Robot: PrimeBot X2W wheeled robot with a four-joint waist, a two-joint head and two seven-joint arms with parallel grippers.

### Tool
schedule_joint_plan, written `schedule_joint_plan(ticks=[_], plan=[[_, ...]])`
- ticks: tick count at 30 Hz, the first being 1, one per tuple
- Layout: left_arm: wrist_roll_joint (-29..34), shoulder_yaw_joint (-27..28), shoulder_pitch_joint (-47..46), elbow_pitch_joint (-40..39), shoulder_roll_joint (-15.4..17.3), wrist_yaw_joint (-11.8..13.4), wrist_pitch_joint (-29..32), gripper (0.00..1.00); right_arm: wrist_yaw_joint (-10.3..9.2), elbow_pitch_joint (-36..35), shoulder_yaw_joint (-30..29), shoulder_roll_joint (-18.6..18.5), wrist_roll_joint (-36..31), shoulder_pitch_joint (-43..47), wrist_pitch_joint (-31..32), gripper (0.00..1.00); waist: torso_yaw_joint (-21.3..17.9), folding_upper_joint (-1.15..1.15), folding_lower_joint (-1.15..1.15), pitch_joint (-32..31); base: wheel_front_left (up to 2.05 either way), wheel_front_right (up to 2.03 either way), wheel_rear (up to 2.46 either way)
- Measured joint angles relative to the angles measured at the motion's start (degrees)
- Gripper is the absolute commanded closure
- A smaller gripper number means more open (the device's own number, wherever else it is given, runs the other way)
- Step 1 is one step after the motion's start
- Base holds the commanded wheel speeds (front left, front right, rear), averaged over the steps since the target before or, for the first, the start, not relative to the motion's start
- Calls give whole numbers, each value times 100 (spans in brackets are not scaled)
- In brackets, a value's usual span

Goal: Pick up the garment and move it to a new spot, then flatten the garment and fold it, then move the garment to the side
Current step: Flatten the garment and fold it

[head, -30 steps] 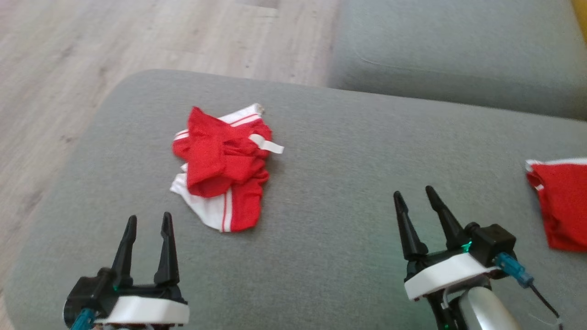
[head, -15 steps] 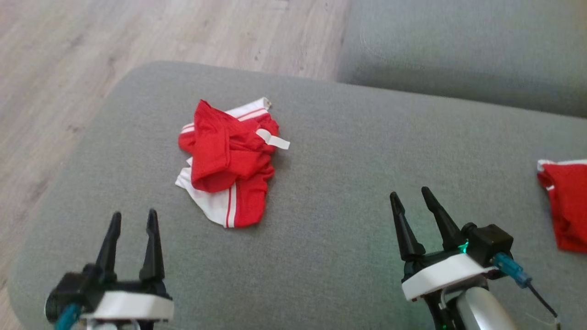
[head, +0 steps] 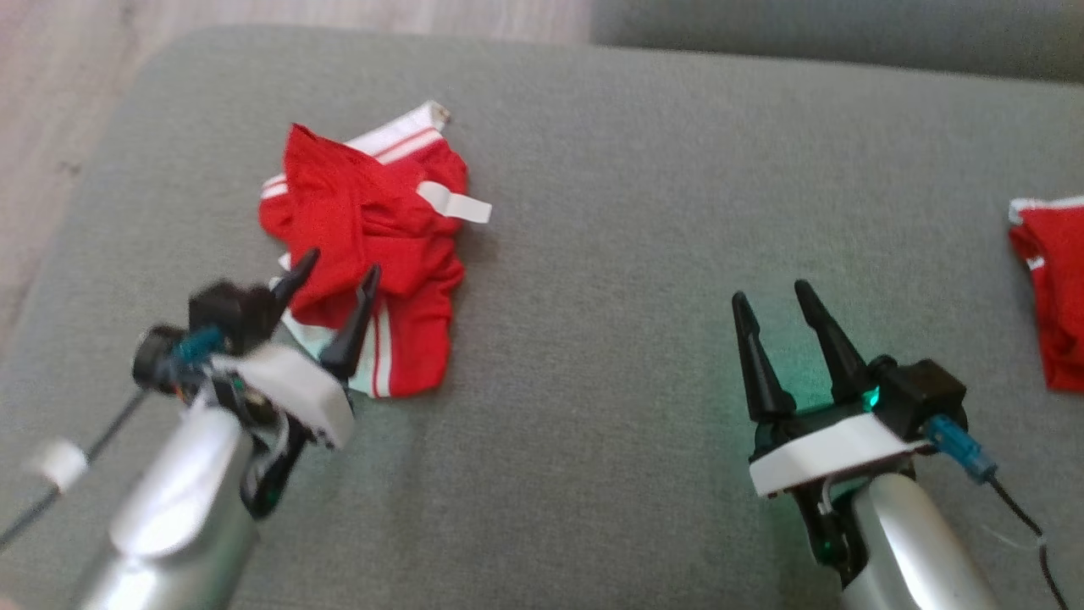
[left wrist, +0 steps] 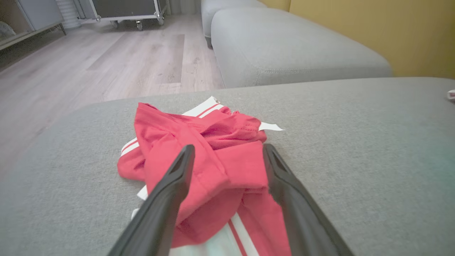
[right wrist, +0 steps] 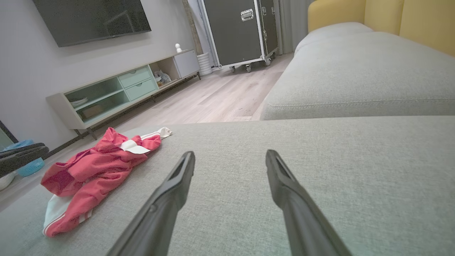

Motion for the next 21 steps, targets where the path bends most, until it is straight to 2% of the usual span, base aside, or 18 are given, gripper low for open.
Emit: schedule_joint_plan(ticks=[5,14,15,16,21], plan=[[-391,-364,-649,589,215,0,309,0,0,-55,-45,-2,-15,-167,0,0,-163,0,0,307,0,0,0],[-583,-413,-1267,1812,225,0,297,0,0,-71,-104,-3,-51,-245,0,0,-401,0,-1,598,0,0,0],[-636,-413,-1295,1904,210,0,274,53,0,-71,-108,-4,-51,-245,0,0,-410,0,-1,599,0,0,0],[-677,-413,-1310,1961,191,0,220,100,0,-70,-111,-4,-51,-245,0,0,-413,0,-1,592,0,0,0],[-821,-371,-1315,2118,176,0,-483,100,0,-21,-99,-4,-48,-237,0,0,-421,0,-1,385,0,0,0]])
